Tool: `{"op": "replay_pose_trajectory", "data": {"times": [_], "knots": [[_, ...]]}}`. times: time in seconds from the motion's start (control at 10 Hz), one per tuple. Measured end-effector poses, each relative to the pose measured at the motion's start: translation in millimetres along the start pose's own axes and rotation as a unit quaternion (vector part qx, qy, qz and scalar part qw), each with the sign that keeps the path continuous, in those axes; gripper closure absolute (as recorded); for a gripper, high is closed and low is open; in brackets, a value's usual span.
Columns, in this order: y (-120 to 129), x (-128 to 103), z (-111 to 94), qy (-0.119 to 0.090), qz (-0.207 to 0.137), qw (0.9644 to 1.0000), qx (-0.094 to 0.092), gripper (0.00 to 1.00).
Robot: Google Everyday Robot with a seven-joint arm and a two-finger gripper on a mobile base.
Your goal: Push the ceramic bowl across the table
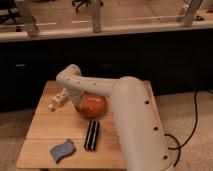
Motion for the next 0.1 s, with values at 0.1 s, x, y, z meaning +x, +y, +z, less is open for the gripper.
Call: {"op": "replay_pose_trajectory", "data": {"times": [0.1], "knots": [[-8.0, -6.6, -1.9, 0.001, -0.008, 1.0, 0.001, 1.0]]}}
